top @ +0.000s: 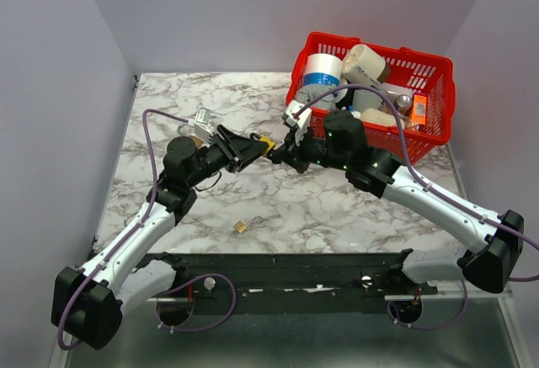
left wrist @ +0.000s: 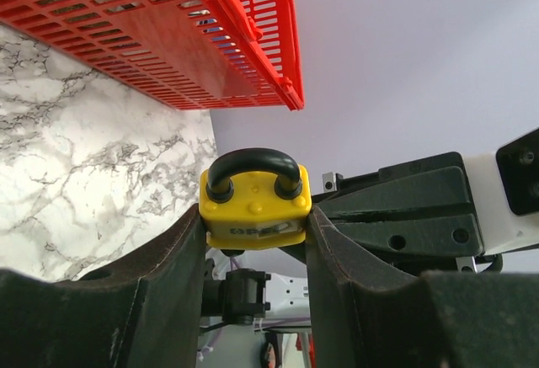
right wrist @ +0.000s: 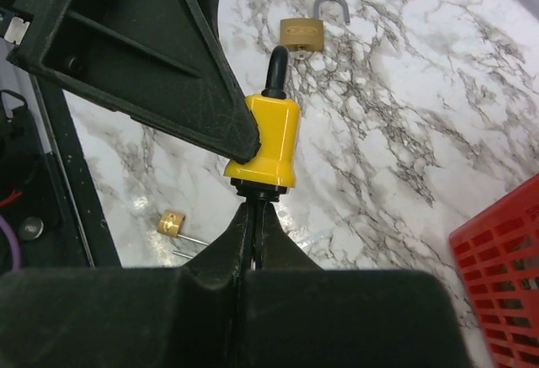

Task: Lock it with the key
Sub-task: Lock the lock, then place the key at the center of the board.

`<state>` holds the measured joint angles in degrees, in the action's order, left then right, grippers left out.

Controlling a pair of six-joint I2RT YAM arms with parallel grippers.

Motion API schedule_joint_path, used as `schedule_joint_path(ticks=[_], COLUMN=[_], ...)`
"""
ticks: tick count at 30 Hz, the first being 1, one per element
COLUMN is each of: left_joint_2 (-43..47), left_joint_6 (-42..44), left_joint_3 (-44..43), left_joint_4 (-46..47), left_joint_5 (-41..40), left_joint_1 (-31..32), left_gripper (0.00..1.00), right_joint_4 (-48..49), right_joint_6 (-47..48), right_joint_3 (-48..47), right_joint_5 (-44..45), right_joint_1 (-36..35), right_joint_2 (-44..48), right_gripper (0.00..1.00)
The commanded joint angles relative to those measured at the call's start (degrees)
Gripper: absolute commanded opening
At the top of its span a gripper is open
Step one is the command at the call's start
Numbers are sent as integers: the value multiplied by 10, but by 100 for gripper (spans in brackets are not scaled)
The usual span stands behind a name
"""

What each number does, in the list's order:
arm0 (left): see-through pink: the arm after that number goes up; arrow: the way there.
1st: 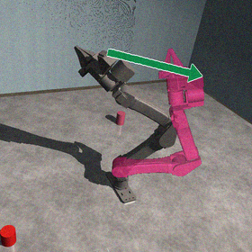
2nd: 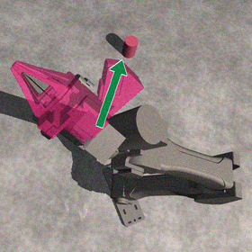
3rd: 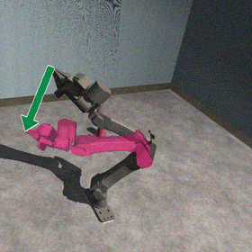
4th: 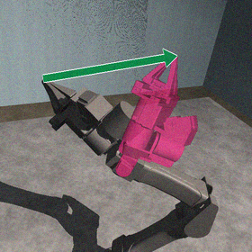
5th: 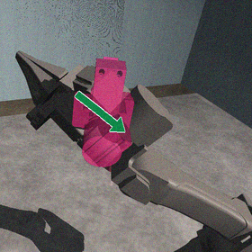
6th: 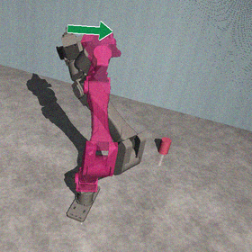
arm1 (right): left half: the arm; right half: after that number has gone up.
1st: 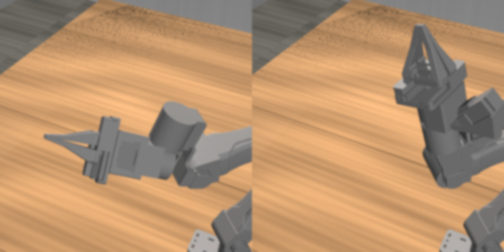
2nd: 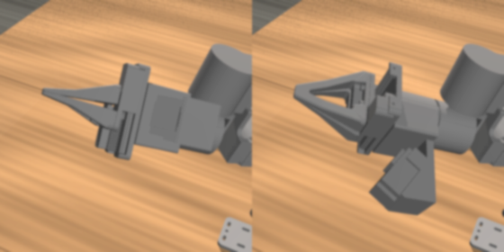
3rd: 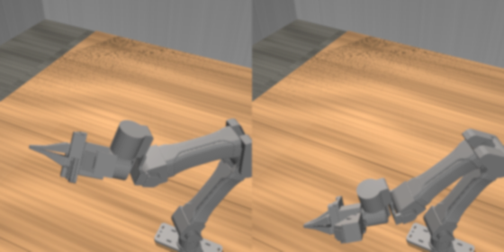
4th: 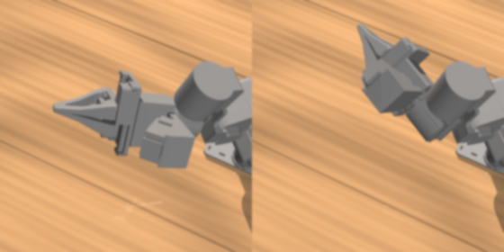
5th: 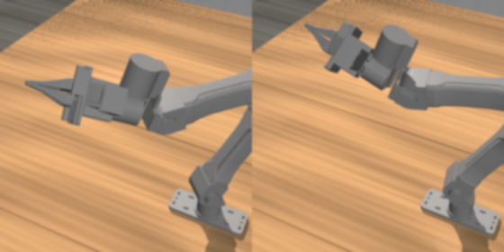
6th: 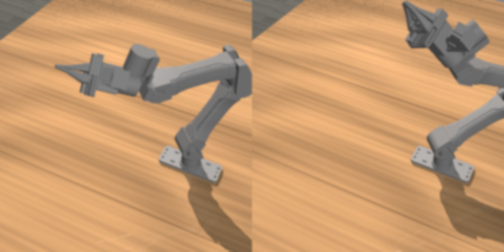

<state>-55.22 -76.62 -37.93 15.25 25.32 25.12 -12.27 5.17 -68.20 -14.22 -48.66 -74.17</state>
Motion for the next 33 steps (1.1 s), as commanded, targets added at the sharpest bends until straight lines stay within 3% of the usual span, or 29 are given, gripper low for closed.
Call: schedule_joint_path(ticks=[1, 17, 33], left_joint_2=[-11, -41, 12], left_joint_6=[-13, -15, 46], left_joint_3=[-7, -36, 19], left_joint_4=[3, 0, -77], left_joint_5=[-37, -70, -48], left_joint_1=[-3, -62, -105], left_gripper=[0, 0, 0], right_joint_4=[15, -6, -176], right_joint_6=[25, -35, -289], right_joint_3=[7, 114, 273], right_joint_5=[14, 43, 360], right_joint_1=[-20, -27, 123], right_joint_2=[8, 84, 264], right_gripper=[1, 1, 1])
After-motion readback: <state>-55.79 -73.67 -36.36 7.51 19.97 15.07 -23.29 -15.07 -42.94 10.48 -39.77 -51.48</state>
